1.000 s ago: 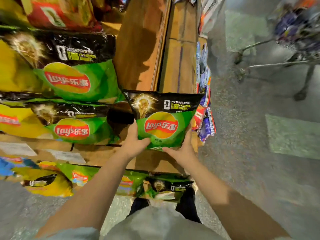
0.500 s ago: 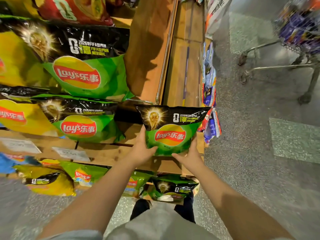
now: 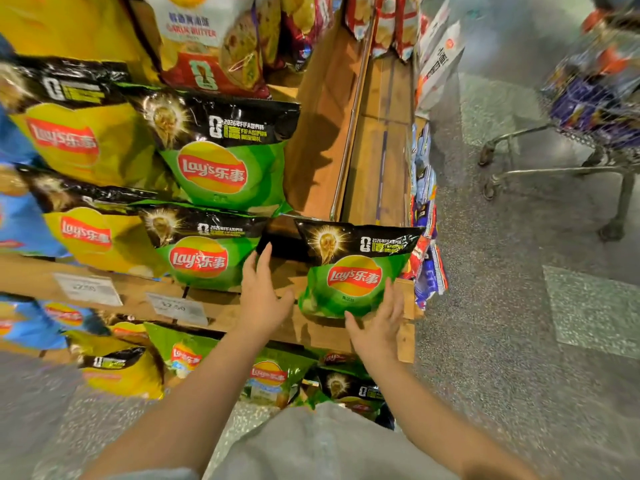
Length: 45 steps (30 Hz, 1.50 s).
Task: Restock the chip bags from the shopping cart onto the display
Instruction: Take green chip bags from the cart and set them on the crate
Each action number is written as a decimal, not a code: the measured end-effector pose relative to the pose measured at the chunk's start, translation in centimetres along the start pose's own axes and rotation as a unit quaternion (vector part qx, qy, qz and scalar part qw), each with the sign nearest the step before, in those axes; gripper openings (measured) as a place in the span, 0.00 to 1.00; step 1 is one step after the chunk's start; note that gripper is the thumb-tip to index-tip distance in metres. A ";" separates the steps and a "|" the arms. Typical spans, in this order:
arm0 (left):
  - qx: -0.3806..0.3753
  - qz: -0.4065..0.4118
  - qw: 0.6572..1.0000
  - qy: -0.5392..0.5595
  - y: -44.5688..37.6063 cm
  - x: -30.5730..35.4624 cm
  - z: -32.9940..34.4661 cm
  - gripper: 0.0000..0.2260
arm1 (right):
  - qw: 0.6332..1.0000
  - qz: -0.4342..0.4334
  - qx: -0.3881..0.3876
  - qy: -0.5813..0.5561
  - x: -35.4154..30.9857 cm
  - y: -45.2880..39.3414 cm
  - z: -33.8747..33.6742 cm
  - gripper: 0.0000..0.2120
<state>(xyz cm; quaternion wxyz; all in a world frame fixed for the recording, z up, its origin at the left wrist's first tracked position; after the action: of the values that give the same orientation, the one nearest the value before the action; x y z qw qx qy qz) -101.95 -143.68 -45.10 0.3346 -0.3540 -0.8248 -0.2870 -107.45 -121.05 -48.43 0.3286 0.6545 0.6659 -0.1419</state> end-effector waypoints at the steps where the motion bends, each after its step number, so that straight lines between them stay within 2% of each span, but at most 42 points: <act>1: 0.012 0.005 1.000 -0.015 0.0 0.0 -0.9 0.38 | 0.999 -0.031 -0.004 0.008 -1.4 0.3 0.3 0.46; 4: 0.051 0.020 0.996 -0.073 -0.1 -0.5 -3.3 0.37 | 0.987 -0.161 0.023 0.015 -6.0 1.5 0.8 0.43; 6: 0.095 0.027 0.990 -0.098 0.0 -1.2 -5.3 0.37 | 0.977 -0.214 0.014 0.016 -8.5 2.2 1.5 0.43; 9: 0.150 0.002 0.984 -0.101 0.0 -3.4 -8.3 0.38 | 0.965 -0.238 -0.106 0.040 -11.6 2.7 4.1 0.44; 11: 0.156 -0.024 0.980 -0.119 -0.5 -5.0 -10.2 0.41 | 0.947 -0.259 -0.172 0.082 -13.2 2.8 6.1 0.47; 16: 0.110 -0.098 0.975 -0.167 -3.2 -8.5 -13.9 0.53 | 0.939 -0.207 -0.250 0.111 -16.6 1.7 10.5 0.51; 18: 0.086 -0.106 0.985 -0.108 -4.3 -9.4 -14.4 0.56 | 0.943 -0.185 -0.257 0.102 -17.6 1.2 11.9 0.53; 21: 0.044 -0.128 0.990 0.044 -5.2 -10.2 -14.0 0.58 | 0.943 -0.155 -0.276 0.101 -18.2 0.8 13.5 0.53; 24: -0.019 -0.125 0.988 0.088 -5.5 -9.8 -12.7 0.56 | 0.943 -0.141 -0.288 0.093 -18.5 0.8 14.8 0.53; 29: -0.026 -0.088 0.991 0.096 -5.7 -8.5 -11.6 0.57 | 0.949 -0.147 -0.271 0.061 -18.8 0.7 15.3 0.55; 35: -0.034 -0.071 0.990 0.115 -5.0 -7.8 -11.0 0.57 | 0.956 -0.152 -0.242 0.065 -18.6 0.2 13.7 0.50; 40: -0.051 -0.089 0.988 0.115 -4.3 -7.6 -10.5 0.55 | 0.963 -0.141 -0.231 0.009 -18.9 0.8 12.9 0.50; 45: -0.082 -0.072 0.986 0.123 -3.8 -6.9 -9.3 0.54 | 0.973 -0.120 -0.200 -0.005 -17.1 1.9 11.7 0.51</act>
<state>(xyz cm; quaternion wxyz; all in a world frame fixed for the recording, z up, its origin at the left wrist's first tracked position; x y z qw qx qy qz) -98.03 -155.21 -45.59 0.3816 -0.2820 -0.7743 -0.4187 -103.96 -141.40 -46.00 0.4366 0.4906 0.7526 -0.0477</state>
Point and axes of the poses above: each hand's wrist, its own y-axis away from the middle knuckle, its own z-axis out of the palm, x = y × z, the point moved 8 cm from there along -y, towards the middle knuckle, and after that the axes turned 3 degrees about y, right-handed, at the moved point
